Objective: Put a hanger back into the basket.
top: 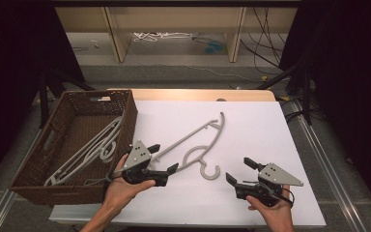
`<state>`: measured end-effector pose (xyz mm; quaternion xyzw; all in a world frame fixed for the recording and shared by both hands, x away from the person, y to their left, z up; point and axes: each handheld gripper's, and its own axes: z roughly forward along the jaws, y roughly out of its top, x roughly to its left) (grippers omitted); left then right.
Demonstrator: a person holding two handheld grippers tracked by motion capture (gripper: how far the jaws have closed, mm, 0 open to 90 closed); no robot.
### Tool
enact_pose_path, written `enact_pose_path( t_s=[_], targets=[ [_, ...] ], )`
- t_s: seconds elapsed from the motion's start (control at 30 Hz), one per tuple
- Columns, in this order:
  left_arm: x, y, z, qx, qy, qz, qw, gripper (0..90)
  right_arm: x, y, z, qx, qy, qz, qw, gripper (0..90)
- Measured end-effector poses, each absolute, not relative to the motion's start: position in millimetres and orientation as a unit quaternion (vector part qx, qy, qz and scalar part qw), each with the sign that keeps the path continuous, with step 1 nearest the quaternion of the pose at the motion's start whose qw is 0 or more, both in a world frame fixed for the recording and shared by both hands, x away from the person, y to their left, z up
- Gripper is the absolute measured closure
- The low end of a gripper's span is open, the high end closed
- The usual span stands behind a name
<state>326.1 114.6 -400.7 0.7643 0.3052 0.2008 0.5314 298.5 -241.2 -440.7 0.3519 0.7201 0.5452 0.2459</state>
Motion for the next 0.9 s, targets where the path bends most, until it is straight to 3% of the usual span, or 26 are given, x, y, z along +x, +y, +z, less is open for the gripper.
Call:
enact_pose_path(
  t_s=[0.43, 0.9],
  targets=[
    [329, 103, -424, 0.784, 0.306, 0.178, 0.509, 16.2, 299, -240, -443, 0.352, 0.718, 0.549, 0.242, 18.2],
    [357, 77, -446, 0.844, 0.289, 0.168, 0.419, 17.1, 296, -240, -441, 0.355, 0.727, 0.536, 0.242, 18.2]
  ],
)
